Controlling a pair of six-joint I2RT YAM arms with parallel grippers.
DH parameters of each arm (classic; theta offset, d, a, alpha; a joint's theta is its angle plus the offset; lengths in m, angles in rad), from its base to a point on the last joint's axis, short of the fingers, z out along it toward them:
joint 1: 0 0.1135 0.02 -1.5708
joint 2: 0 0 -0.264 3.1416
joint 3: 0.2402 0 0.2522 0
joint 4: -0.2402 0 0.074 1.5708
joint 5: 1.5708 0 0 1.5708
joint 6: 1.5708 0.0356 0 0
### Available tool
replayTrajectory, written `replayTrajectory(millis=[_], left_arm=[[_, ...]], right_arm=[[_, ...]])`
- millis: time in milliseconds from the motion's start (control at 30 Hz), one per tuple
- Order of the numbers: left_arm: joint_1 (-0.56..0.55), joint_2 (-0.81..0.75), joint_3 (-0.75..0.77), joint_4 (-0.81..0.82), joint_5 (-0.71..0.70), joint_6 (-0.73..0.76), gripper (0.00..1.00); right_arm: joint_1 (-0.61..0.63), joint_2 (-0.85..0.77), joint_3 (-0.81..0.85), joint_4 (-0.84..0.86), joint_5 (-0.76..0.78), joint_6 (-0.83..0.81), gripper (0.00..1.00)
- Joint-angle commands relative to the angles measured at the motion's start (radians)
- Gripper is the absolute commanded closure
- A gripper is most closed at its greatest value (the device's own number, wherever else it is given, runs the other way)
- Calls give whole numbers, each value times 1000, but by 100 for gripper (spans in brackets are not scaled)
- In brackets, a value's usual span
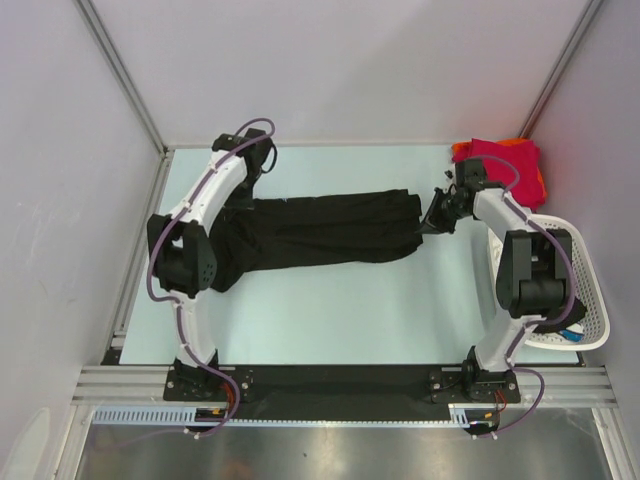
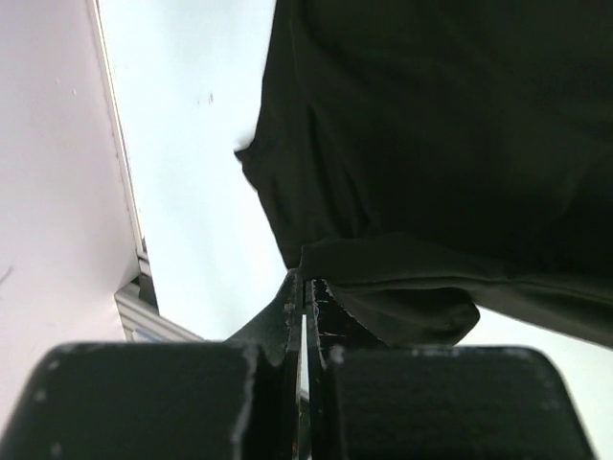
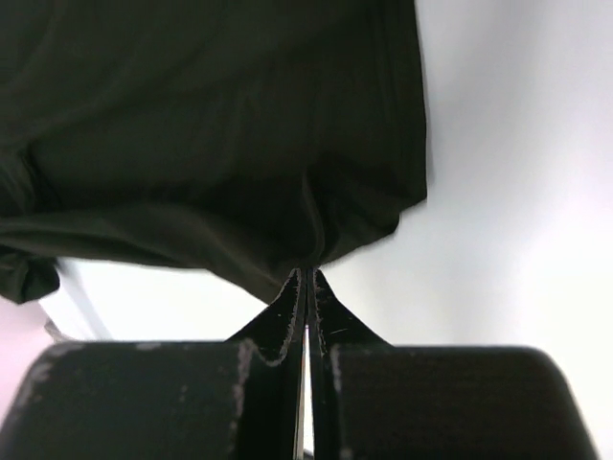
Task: Fold and stack the t-shirts
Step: Fold the other side of the tshirt into a rectangle
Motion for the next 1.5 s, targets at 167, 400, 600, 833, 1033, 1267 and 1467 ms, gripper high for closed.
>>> replayTrajectory(millis=[167,400,600,833,1033,1267,1467], left_arm=[[15,143,176,-5,-6,3,100],[34,177,193,14,20,-7,0],[38,48,121,69,55,-13,0],[38,-168,-111,169,202,24,0],[31,-257,-428,198,284,58,1],[9,-293,-569,224,325,56,6],[1,-221,-567,255,301,58,33]], right_arm=[[17,217,274,47,121,1,100],[58,425,472,-38,294,-2,74],[81,289,402,50,419,13,57],[71,37,255,26,431,-10,53],[54,-46,115,16,373,-10,53],[63,-34,93,39,306,7,54],[84,-14,122,40,278,6,53]])
